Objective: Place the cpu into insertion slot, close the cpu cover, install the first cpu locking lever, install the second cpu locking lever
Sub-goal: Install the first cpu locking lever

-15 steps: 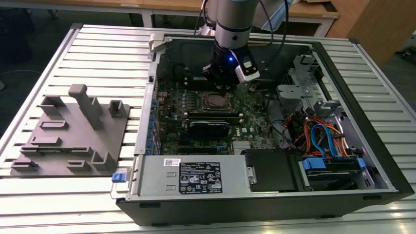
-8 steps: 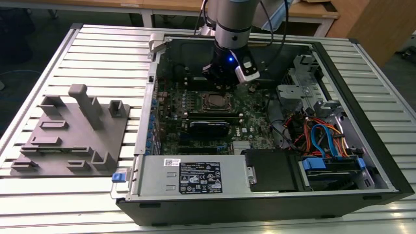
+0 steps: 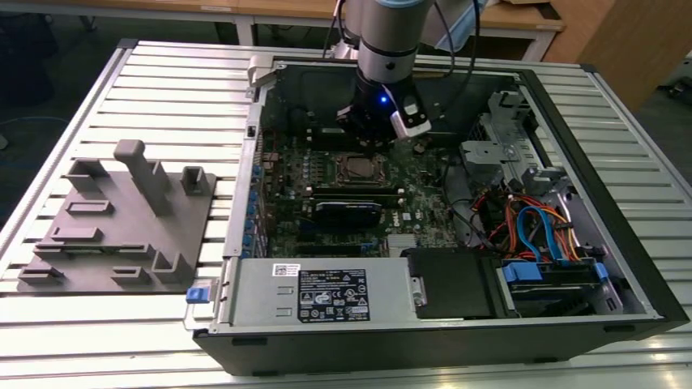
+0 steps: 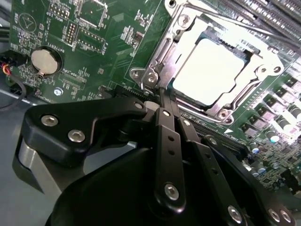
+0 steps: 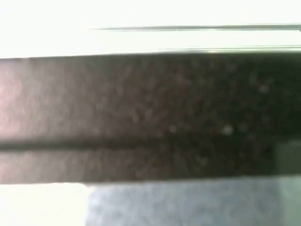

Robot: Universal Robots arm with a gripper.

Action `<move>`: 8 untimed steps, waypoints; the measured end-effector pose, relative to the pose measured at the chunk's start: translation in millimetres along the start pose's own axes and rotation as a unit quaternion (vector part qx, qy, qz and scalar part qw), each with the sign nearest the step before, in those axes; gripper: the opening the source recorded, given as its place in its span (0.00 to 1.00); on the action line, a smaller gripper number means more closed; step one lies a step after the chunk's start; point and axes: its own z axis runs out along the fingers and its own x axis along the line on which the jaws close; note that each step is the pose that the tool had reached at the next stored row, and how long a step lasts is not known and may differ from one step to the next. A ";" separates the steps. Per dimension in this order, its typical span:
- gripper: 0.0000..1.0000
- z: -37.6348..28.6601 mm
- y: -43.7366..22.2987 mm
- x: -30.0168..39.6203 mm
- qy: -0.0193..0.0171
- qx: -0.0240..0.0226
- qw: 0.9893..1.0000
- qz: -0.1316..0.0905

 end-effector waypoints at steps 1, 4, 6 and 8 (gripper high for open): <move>0.10 0.1 0.1 0.0 0.000 -0.001 1.000 0.000; 0.10 0.4 0.1 -0.1 0.000 -0.005 1.000 0.000; 0.10 0.3 0.0 0.0 0.000 -0.007 1.000 0.000; 0.10 0.2 0.0 0.0 0.000 -0.009 1.000 0.000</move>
